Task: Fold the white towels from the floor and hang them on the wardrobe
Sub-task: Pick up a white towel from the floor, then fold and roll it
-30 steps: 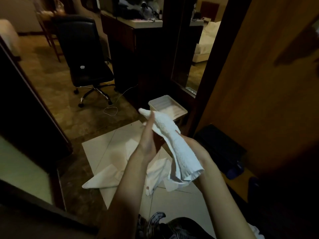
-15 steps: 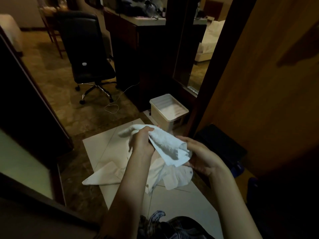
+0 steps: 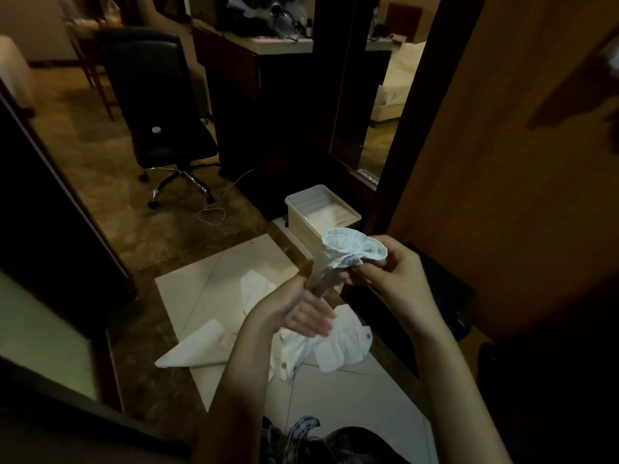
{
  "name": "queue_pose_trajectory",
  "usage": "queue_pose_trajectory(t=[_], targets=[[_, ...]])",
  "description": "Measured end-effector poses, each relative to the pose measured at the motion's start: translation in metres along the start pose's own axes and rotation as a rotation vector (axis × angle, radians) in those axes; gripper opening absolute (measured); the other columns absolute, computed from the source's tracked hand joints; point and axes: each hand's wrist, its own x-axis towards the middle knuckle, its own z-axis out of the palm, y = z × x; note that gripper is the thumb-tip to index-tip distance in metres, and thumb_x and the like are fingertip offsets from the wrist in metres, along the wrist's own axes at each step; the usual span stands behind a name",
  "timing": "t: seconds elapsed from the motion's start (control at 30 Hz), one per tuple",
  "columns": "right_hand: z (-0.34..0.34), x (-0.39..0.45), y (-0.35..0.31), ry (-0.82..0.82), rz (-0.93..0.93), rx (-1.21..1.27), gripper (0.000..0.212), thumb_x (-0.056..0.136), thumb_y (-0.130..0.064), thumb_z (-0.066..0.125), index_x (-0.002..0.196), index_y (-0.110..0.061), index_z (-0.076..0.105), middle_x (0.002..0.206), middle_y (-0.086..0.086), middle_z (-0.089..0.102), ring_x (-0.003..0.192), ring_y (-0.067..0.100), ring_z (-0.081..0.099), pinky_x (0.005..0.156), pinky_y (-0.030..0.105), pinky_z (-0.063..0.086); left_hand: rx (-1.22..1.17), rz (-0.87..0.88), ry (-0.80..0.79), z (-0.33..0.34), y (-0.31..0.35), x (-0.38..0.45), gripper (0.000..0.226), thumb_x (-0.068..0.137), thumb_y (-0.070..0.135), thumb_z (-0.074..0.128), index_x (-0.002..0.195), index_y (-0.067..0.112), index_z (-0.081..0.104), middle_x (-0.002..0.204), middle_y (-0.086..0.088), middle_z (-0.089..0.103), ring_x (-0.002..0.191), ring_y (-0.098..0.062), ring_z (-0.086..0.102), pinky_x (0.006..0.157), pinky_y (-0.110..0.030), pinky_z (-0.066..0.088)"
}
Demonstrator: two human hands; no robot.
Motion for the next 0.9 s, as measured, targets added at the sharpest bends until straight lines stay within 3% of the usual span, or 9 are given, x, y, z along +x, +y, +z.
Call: queue_pose_trajectory(t=[0.07,0.13,0.2,0.27,0.4,0.53,0.6,0.73,0.9], targets=[[-0.004,-0.001,0.000,0.021,0.026,0.000,0.025,0.085,0.003,0.064,0.108,-0.005,0.064,0.094,0.011,0.072,0.083,0.022,0.071,0.070,0.027,0.058,0.289,0.087,0.211,-0.007,0.005,-0.004,0.090,0.091,0.070,0.013,0.070,0.003,0.069,0.059,-0.008,0.067,0.048,-0.015,0.062,0.057,-0.024,0.050],[-0.005,-0.001,0.001,0.035,0.051,0.040,0.020,0.087,0.001,0.062,0.107,-0.004,0.064,0.090,0.015,0.072,0.079,0.025,0.071,0.069,0.029,0.058,0.252,0.360,0.387,-0.012,0.008,-0.003,0.081,0.087,0.071,0.021,0.087,0.007,0.070,0.075,-0.001,0.069,0.066,-0.010,0.065,0.076,-0.031,0.054],[-0.003,-0.002,0.002,0.057,0.070,0.059,0.017,0.089,-0.003,0.061,0.106,-0.003,0.065,0.085,0.015,0.072,0.075,0.024,0.071,0.067,0.029,0.058,0.084,0.662,0.161,-0.011,0.010,-0.008,0.075,0.081,0.075,0.029,0.123,0.020,0.059,0.112,0.014,0.063,0.106,0.001,0.058,0.100,-0.023,0.042],[-0.002,-0.003,0.003,0.084,0.070,0.029,0.018,0.089,-0.008,0.062,0.106,-0.006,0.066,0.086,0.012,0.073,0.077,0.023,0.071,0.070,0.032,0.057,0.015,0.775,-0.063,-0.004,0.009,-0.005,0.074,0.079,0.065,0.052,0.138,0.020,0.044,0.129,0.013,0.057,0.120,0.001,0.051,0.099,-0.016,0.041],[-0.002,-0.005,0.001,0.068,0.080,0.025,0.017,0.089,-0.013,0.063,0.104,-0.007,0.068,0.080,0.010,0.072,0.070,0.021,0.069,0.065,0.029,0.056,-0.058,0.806,-0.010,0.011,0.016,-0.014,0.017,0.088,0.004,0.058,0.103,0.013,0.060,0.083,0.008,0.073,0.079,-0.002,0.067,0.069,-0.015,0.050],[0.003,-0.008,0.005,0.159,0.086,-0.043,0.016,0.088,-0.018,0.065,0.102,-0.012,0.070,0.074,0.003,0.070,0.062,0.012,0.065,0.052,0.021,0.050,-0.104,0.798,0.121,0.012,0.019,-0.015,0.011,0.091,0.011,0.057,0.086,0.011,0.066,0.073,0.003,0.072,0.068,-0.008,0.067,0.062,-0.020,0.053],[0.006,-0.007,0.010,0.304,0.030,-0.252,0.018,0.083,-0.024,0.071,0.101,-0.021,0.070,0.086,0.000,0.069,0.075,0.009,0.065,0.061,0.018,0.053,-0.106,0.777,0.127,0.013,0.018,-0.012,0.012,0.091,0.012,0.057,0.087,0.010,0.068,0.078,-0.001,0.073,0.071,-0.013,0.068,0.063,-0.023,0.053],[0.002,-0.006,0.011,0.441,-0.309,-0.600,0.042,0.071,-0.017,0.082,0.111,-0.018,0.069,0.103,-0.002,0.051,0.084,-0.007,0.043,0.072,-0.001,0.036,-0.096,0.740,0.074,0.014,0.018,-0.012,0.015,0.094,0.015,0.054,0.091,0.008,0.067,0.085,-0.008,0.071,0.076,-0.019,0.067,0.065,-0.026,0.052],[0.000,-0.006,0.018,0.406,-0.678,-0.762,0.011,0.076,-0.004,0.077,0.085,-0.004,0.071,0.092,0.011,0.062,0.085,0.001,0.049,0.076,0.001,0.039,-0.093,0.712,0.015,0.016,0.020,-0.015,0.024,0.098,0.018,0.045,0.089,0.010,0.066,0.076,0.002,0.071,0.070,-0.009,0.067,0.063,-0.018,0.051]])
